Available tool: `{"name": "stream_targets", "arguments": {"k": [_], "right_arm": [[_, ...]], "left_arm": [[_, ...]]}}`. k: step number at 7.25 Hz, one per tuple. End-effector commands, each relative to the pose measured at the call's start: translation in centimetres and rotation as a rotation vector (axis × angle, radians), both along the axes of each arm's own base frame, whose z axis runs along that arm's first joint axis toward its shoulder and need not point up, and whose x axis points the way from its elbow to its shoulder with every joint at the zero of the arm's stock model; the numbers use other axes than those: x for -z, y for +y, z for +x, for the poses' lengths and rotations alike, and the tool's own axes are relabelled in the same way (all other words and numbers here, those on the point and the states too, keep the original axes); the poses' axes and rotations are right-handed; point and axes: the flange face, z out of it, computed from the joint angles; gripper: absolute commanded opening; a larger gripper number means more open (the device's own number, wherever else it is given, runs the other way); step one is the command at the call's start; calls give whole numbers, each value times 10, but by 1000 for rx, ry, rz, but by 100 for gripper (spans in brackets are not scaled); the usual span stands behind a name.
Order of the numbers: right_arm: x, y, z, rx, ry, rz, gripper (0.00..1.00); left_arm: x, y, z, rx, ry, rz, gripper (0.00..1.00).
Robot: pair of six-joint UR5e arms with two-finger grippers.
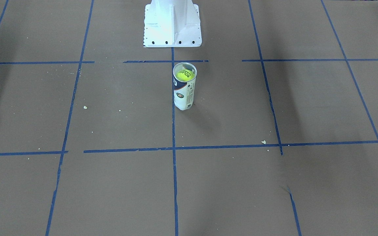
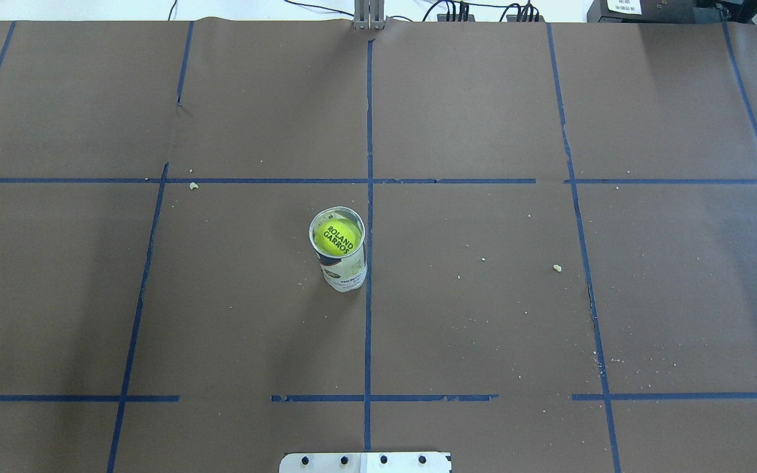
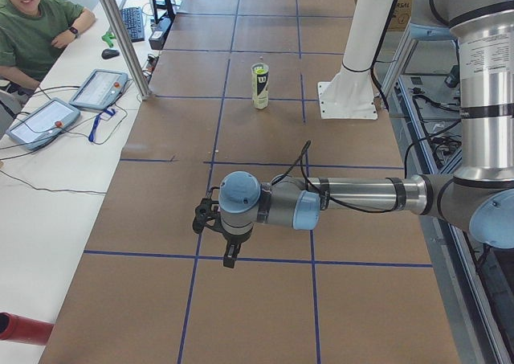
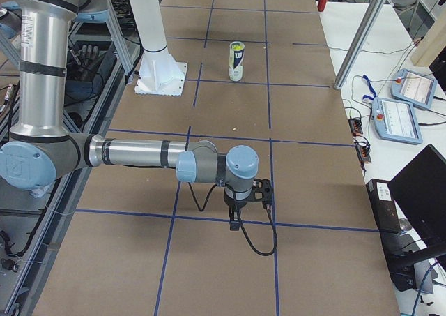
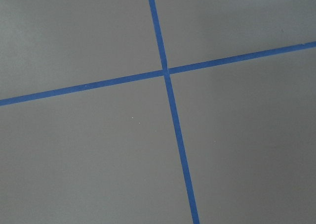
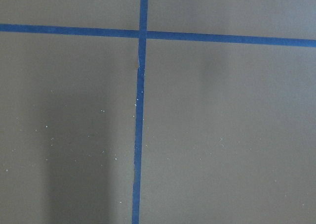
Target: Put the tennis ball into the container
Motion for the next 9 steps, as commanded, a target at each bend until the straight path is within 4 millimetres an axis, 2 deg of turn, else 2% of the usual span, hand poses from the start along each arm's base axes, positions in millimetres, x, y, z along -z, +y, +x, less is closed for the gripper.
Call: {"name": "stream_targets", "arguments": {"k": [1, 7, 9], "right_arm": [[0, 0, 0, 0, 0, 0, 100], [0, 0, 0, 0, 0, 0, 100], [0, 0, 0, 0, 0, 0, 100]], "left_arm": [[-1, 0, -2, 3, -1, -26, 100], [-4, 0, -3, 10, -2, -56, 100], [-18, 8, -9, 22, -43, -86, 100]]}}
